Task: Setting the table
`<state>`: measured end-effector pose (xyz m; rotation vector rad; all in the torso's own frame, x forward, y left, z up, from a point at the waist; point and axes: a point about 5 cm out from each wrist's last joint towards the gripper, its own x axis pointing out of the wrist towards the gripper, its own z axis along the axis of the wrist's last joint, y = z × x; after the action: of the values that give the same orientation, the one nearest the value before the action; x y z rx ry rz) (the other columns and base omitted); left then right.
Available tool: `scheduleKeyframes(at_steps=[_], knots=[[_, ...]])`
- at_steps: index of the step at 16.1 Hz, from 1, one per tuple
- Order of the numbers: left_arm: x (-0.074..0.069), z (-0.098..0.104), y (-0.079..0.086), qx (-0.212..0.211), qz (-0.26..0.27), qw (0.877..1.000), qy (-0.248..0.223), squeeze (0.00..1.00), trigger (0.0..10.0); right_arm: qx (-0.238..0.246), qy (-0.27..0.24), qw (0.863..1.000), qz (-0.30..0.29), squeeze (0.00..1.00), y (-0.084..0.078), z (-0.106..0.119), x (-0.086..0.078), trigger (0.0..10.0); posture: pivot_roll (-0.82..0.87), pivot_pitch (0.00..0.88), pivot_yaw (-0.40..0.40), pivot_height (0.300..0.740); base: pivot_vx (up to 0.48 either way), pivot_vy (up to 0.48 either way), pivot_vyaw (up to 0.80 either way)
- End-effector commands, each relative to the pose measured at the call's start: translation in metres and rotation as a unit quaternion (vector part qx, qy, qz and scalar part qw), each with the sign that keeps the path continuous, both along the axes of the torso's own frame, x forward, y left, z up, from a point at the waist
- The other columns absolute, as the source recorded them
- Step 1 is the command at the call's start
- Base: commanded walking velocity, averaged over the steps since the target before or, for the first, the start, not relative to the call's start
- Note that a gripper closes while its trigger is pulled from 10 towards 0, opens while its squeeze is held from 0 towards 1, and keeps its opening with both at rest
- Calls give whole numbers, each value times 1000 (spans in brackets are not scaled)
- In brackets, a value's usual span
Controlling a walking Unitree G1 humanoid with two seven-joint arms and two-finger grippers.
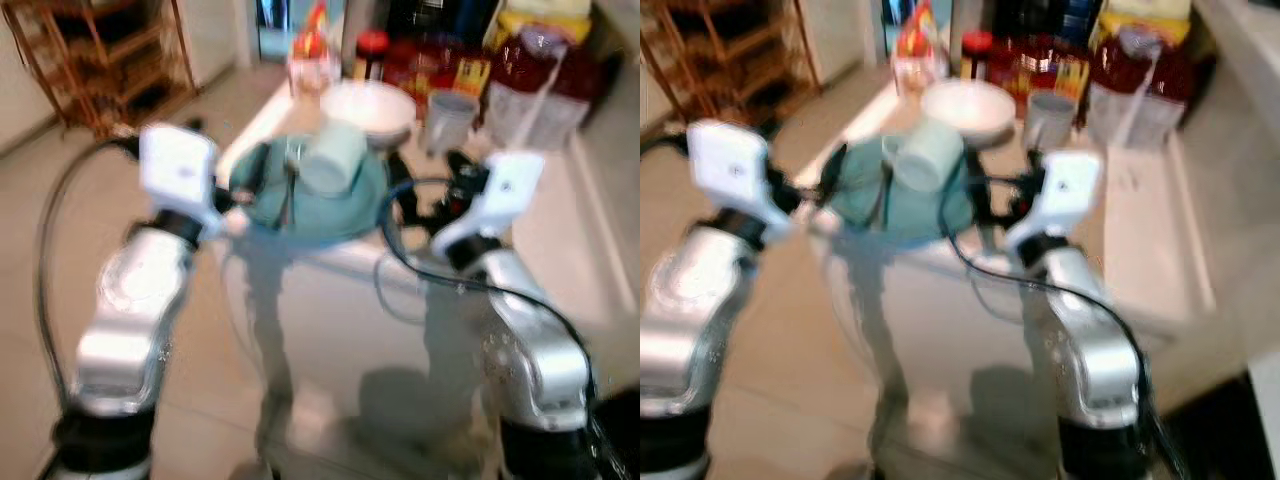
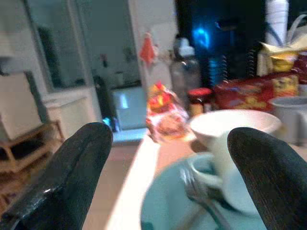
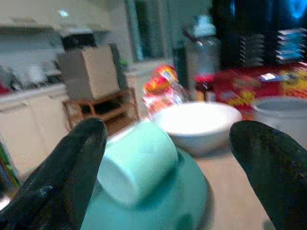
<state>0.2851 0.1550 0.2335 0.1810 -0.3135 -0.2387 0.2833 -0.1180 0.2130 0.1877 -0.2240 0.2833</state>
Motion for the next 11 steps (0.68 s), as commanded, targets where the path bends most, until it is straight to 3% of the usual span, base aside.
scheduleKeyframes(at_steps=[1, 5, 6, 9, 10, 11], knots=[[-2, 3, -12, 0, -30, 1000, -7, 0, 10000, -3, -3, 1000, -24, 0, -12, -1, 0, 10000, 114, 34, -19, 740, 435, 0, 0], [-4, 1, -17, -4, -49, 999, -2, 0, 10000, -16, -14, 998, -59, 0, -20, 1, -4, 10000, 115, 28, -21, 740, 93, 0, 0], [-5, 2, -18, -8, -57, 998, -3, 0, 10000, -37, -10, 995, -91, 0, -26, 0, -5, 10000, 113, 28, -21, 740, 0, 0, 0], [-15, 5, -30, -11, -128, 992, -14, 0, 10000, -75, 23, 983, -169, 0, -45, -7, 4, 10000, 114, 33, -22, 740, 0, 0, 0], [-19, 6, -34, -9, -147, 989, -16, 0, 10000, -81, 26, 981, -177, 973, -46, -7, 7, 10000, 115, 35, -23, 740, 0, 0, 0], [-20, 5, -34, -9, -153, 988, -15, 0, 10000, -79, 29, 979, -183, 973, -47, -6, 8, 10000, 115, 35, -23, 740, 0, 0, 0]])
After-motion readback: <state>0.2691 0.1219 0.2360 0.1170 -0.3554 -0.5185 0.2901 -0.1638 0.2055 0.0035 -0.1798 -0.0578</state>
